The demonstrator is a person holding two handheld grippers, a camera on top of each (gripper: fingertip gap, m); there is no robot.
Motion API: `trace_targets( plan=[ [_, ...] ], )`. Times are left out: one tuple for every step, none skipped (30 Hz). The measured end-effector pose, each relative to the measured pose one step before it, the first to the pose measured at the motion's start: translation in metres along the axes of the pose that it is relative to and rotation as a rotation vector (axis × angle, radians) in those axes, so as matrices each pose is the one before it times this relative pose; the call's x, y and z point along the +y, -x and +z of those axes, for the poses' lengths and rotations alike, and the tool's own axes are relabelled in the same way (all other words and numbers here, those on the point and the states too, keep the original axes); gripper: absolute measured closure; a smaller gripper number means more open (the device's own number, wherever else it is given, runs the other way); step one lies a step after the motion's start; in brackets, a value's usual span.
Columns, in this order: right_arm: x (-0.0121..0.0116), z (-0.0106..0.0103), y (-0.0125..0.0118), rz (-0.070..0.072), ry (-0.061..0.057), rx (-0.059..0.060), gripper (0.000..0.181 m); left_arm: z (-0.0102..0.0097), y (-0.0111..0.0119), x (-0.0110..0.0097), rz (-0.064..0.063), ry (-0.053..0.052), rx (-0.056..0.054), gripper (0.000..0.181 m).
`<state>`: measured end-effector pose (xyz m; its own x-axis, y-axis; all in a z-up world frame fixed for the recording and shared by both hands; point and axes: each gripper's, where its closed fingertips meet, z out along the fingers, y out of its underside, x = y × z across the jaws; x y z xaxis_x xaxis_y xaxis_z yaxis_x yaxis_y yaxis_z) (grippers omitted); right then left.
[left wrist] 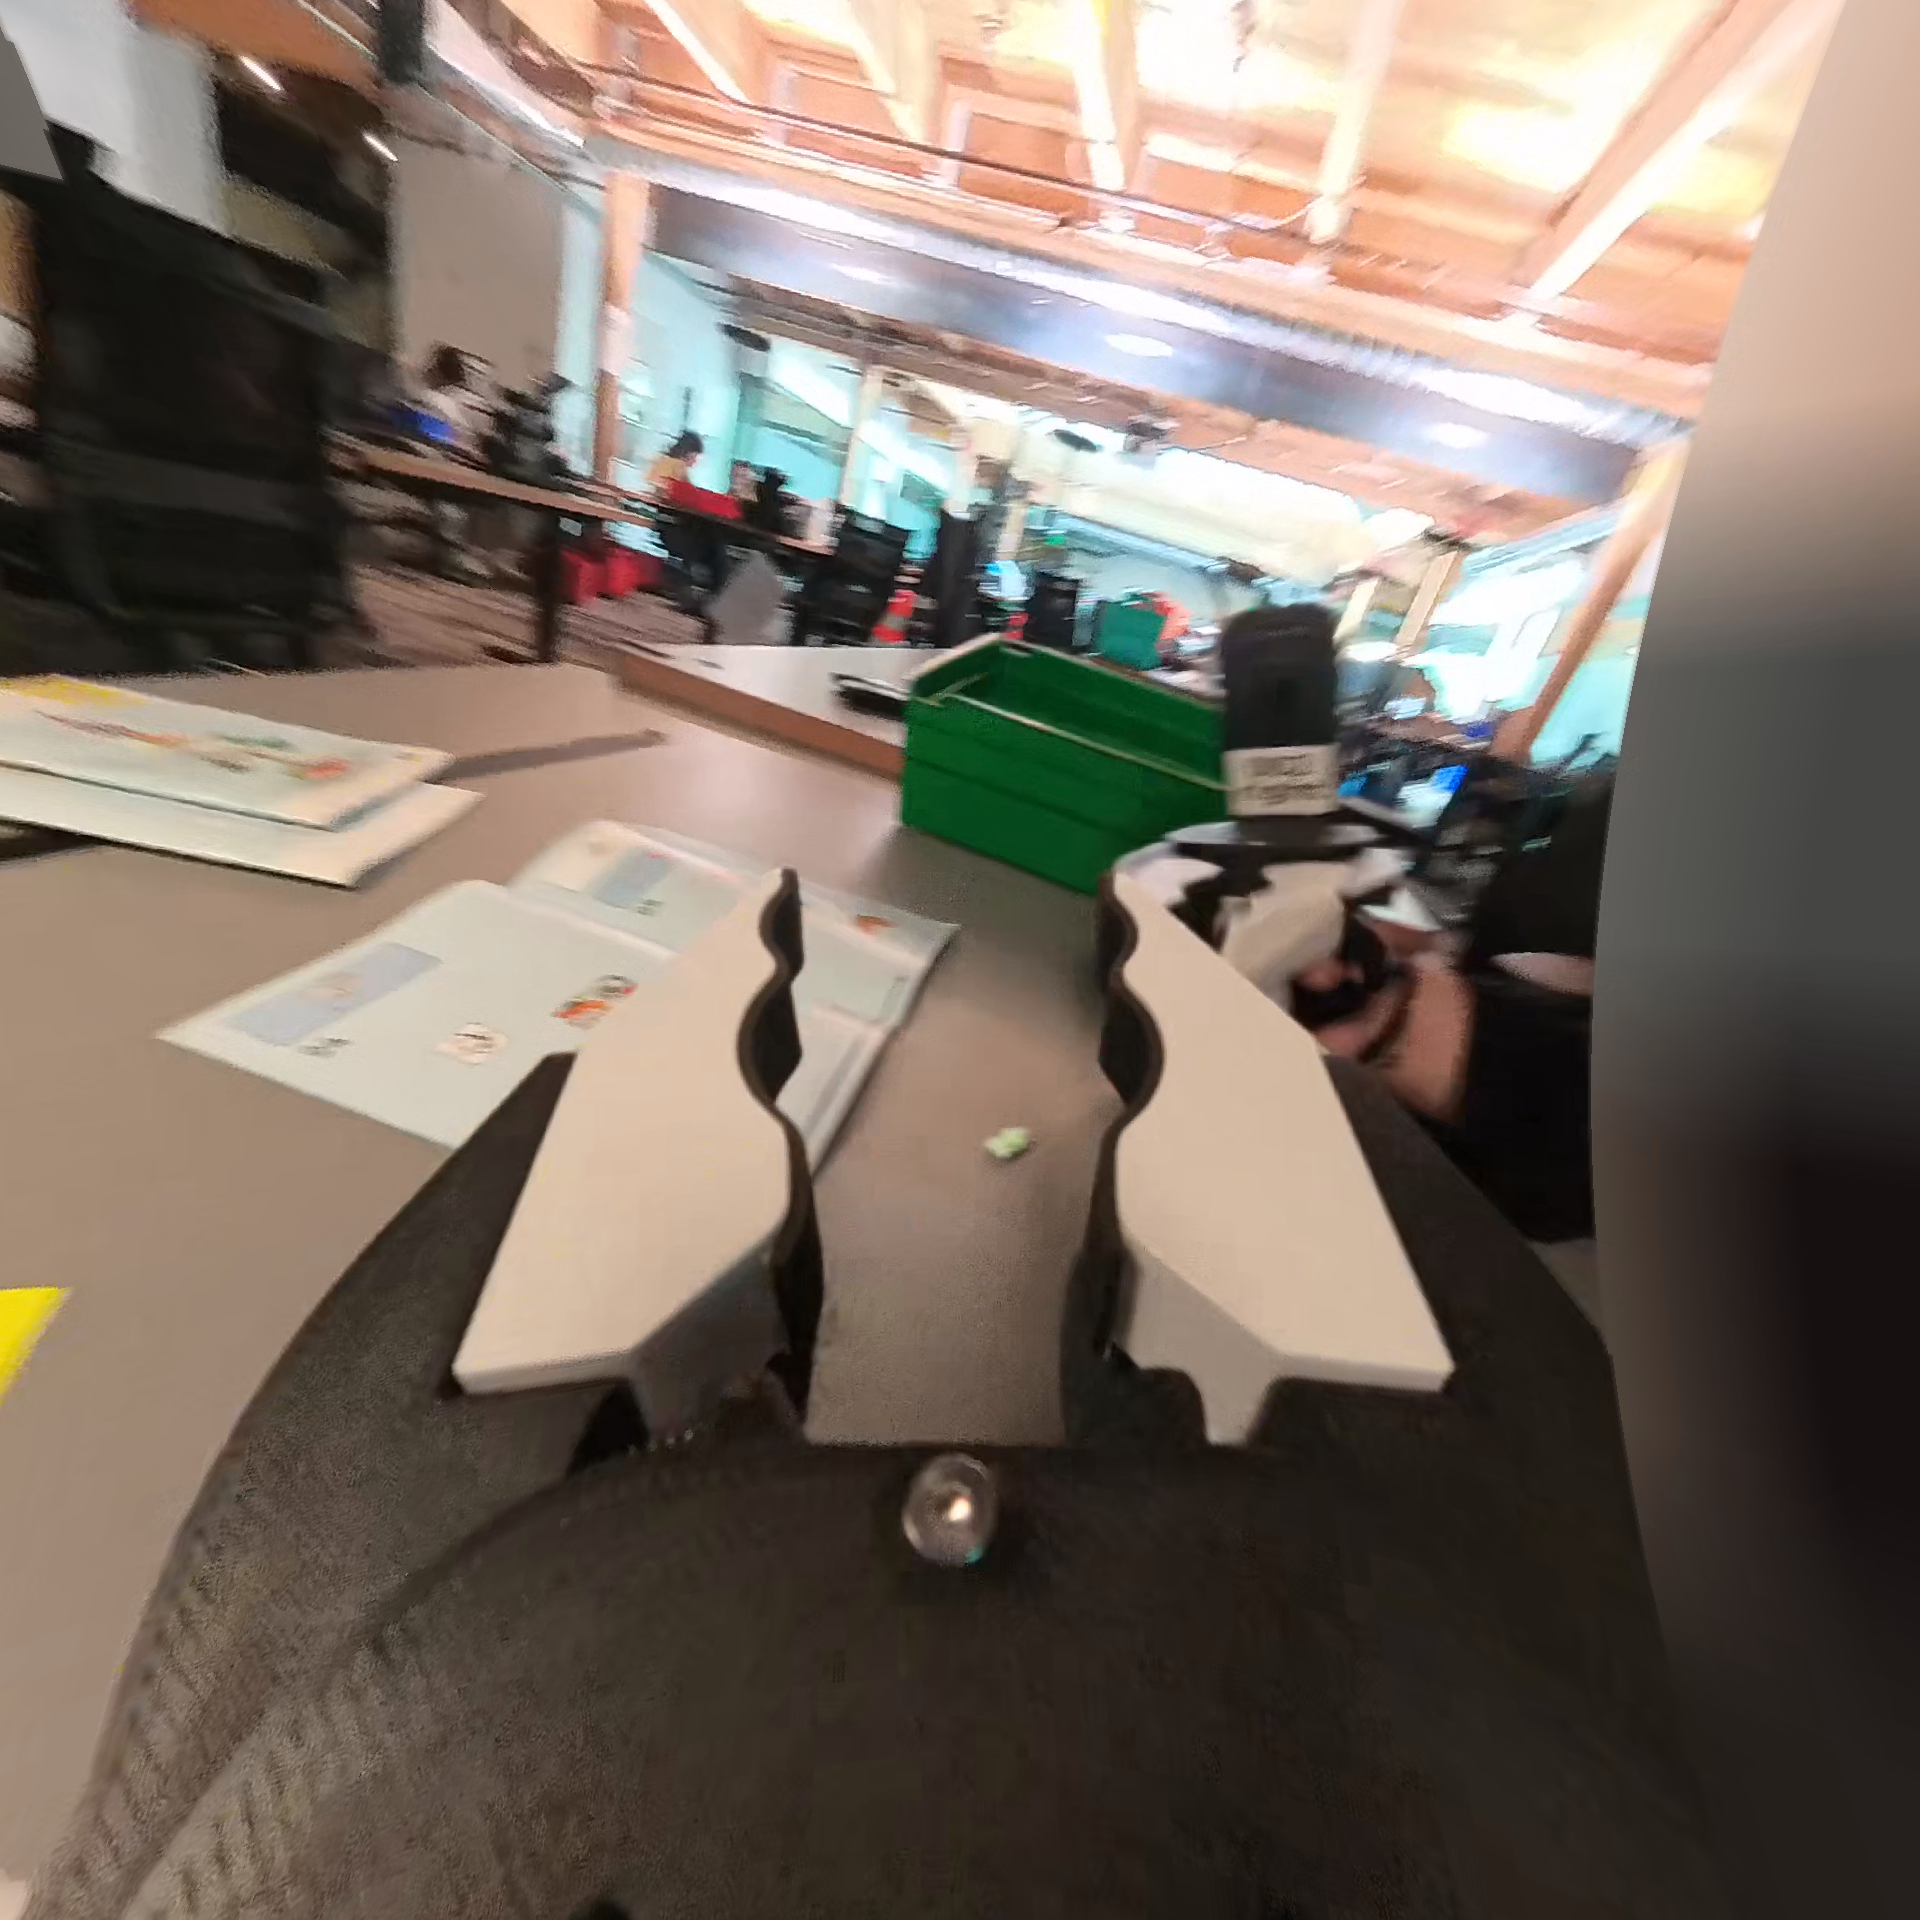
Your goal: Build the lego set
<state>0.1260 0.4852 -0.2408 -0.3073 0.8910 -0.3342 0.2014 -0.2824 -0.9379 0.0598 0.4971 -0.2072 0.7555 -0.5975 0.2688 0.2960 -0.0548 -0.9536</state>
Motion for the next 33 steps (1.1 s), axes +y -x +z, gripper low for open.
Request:
trace_targets(
  plan=[
    [0.01683,0.00220,-0.01016,-0.0975,0.1263,0.1040,0.167,-0.00188,0.00325,-0.00248,0.0563,-0.0069,-0.0463,0.126],
    [0.01283,0.00332,-0.00355,-0.0644,0.0979,0.0596,0.167,-0.00161,0.00197,-0.00264,0.0479,-0.0106,-0.0347,0.126],
    [0.00993,0.00381,0.00364,-0.0376,0.0728,0.0083,0.167,-0.00143,0.00030,-0.00245,0.0370,-0.0124,-0.0200,0.126],
    [0.00885,0.00386,0.00646,-0.0173,0.0632,-0.0184,0.167,-0.00088,-0.00174,-0.00226,0.0238,-0.0129,-0.0017,0.126],
    [0.00798,0.00362,0.00510,-0.0038,0.0567,-0.0179,0.167,-0.00026,-0.00235,-0.00127,0.0106,-0.0072,0.0076,0.127],
    [0.00651,0.00325,0.00271,-0.0020,0.0481,-0.0089,0.167,0.00033,-0.00151,0.00051,0.0001,0.0019,0.0064,0.127],
    [0.00430,0.00248,0.00172,-0.0062,0.0330,-0.0048,0.167,0.00068,-0.00037,0.00178,-0.0061,0.0081,0.0034,0.127],
    [0.00241,0.00156,0.00150,-0.0077,0.0197,-0.0046,0.167,0.00067,0.00040,0.00173,-0.0088,0.0083,0.0007,0.127],
    [0.00206,0.00099,0.00069,-0.0047,0.0150,-0.0004,0.167,0.00050,0.00057,0.00124,-0.0093,0.0055,0.0010,0.127],
    [0.00227,0.00075,-0.00084,-0.0003,0.0156,0.0066,0.165,0.00014,0.00060,0.00065,-0.0084,0.0027,0.0010,0.127],
    [0.00188,0.00042,-0.00044,-0.0022,0.0124,0.0040,0.160,-0.00021,0.00075,0.00011,-0.0067,-0.0001,-0.0009,0.127],
    [-0.00035,-0.00072,0.00178,-0.0115,-0.0041,-0.0074,0.154,-0.00046,0.00106,-0.00029,-0.0049,-0.0019,-0.0032,0.127],
    [-0.00062,-0.00191,0.00352,-0.0300,-0.0089,-0.0156,0.149,-0.00047,0.00116,-0.00019,-0.0032,-0.0015,-0.0047,0.127],
    [-0.00217,-0.00346,0.00317,-0.0485,-0.0235,-0.0084,0.145,-0.00051,0.00120,-0.00030,-0.0017,-0.0009,-0.0054,0.127],
    [-0.00541,-0.00567,-0.00045,-0.0544,-0.0463,0.0179,0.142,-0.00050,0.00110,-0.00021,-0.0010,-0.0004,-0.0049,0.127],
    [-0.00803,-0.00791,-0.00600,-0.0469,-0.0620,0.0498,0.141,-0.00060,0.00073,-0.00035,-0.0011,-0.0014,-0.0031,0.127],
    [-0.00905,-0.00995,-0.01212,-0.0353,-0.0668,0.0787,0.139,-0.00055,0.00052,-0.00050,-0.0009,-0.0026,-0.0024,0.127],
    [-0.00864,-0.01170,-0.01889,-0.0234,-0.0668,0.1094,0.138,-0.00040,0.00061,-0.00033,-0.0009,-0.0015,-0.0028,0.127],
    [-0.00748,-0.01277,-0.02482,-0.0187,-0.0620,0.1365,0.138,-0.00014,0.00038,0.00007,-0.0015,-0.0005,-0.0015,0.127],
    [-0.00622,-0.01251,-0.02874,-0.0187,-0.0564,0.1528,0.138,0.00009,0.00016,0.00025,-0.0028,0.0006,0.0000,0.127],
    [-0.00502,-0.01147,-0.03033,-0.0204,-0.0524,0.1594,0.138,0.00015,-0.00011,0.00025,-0.0030,0.0005,0.0012,0.127],
    [-0.00399,-0.00968,-0.03123,-0.0162,-0.0510,0.1646,0.139,0.00027,-0.00039,0.00037,-0.0023,-0.0004,0.0026,0.127],
    [-0.00284,-0.00772,-0.02958,-0.0054,-0.0466,0.1573,0.139,0.00034,-0.00044,0.00035,-0.0010,-0.0007,0.0030,0.127],
    [-0.00071,-0.00508,-0.02357,0.0054,-0.0340,0.1219,0.144,0.00051,-0.00028,0.00064,0.0028,-0.0006,0.0017,0.127],
    [0.00208,-0.00255,-0.01591,0.0091,-0.0161,0.0776,0.151,0.00046,0.00032,0.00044,0.0094,-0.0022,-0.0017,0.126],
    [0.00399,-0.00047,-0.00881,-0.0063,-0.0016,0.0399,0.154,0.00048,0.00068,0.00034,0.0144,-0.0034,-0.0053,0.125],
    [0.00486,0.00105,-0.00400,-0.0366,0.0057,0.0176,0.157,0.00045,0.00093,0.00016,0.0155,-0.0025,-0.0070,0.124],
    [0.00475,0.00208,-0.00168,-0.0664,0.0081,0.0100,0.162,0.00033,0.00084,-0.00016,0.0163,-0.0019,-0.0077,0.123],
    [0.00402,0.00237,-0.00158,-0.0739,0.0048,0.0151,0.169,0.00001,0.00074,-0.00010,0.0199,0.0000,-0.0086,0.123],
    [0.00368,0.00214,-0.00139,-0.0614,0.0039,0.0158,0.175,-0.00020,0.00127,0.00031,0.0253,0.0036,-0.0135,0.122],
    [0.00270,0.00199,-0.00108,-0.0353,0.0019,0.0090,0.179,-0.00043,0.00131,0.00068,0.0297,0.0064,-0.0164,0.122],
    [0.00121,0.00240,-0.00082,-0.0057,-0.0055,0.0013,0.181,-0.00059,0.00079,0.00026,0.0317,0.0042,-0.0141,0.122],
    [0.00037,0.00254,-0.00101,0.0082,-0.0123,-0.0021,0.181,-0.00083,0.00019,-0.00019,0.0334,0.0020,-0.0101,0.124]
  ],
)
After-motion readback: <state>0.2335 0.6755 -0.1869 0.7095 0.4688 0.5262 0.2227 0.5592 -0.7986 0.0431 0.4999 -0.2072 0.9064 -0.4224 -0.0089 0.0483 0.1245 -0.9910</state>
